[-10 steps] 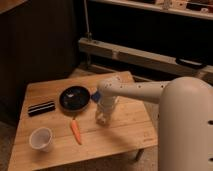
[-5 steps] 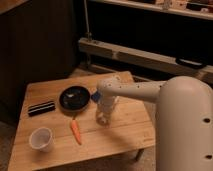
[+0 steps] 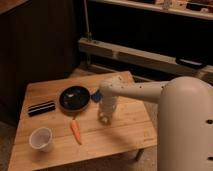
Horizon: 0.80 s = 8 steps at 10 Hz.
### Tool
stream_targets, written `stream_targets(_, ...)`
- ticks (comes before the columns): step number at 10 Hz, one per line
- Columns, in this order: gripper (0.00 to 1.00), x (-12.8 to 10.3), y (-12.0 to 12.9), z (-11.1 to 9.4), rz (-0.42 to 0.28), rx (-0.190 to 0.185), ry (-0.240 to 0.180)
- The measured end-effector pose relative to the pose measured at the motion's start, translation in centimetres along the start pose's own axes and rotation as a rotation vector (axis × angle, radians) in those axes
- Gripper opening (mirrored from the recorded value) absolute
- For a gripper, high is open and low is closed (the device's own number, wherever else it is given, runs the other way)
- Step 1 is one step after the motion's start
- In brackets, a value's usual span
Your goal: Stand the bottle upright
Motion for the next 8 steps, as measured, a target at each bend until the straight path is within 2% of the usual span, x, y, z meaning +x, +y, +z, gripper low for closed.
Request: stream_targets(8, 0.58, 0.12, -0.06, 0.15, 0.008, 0.015, 0.013)
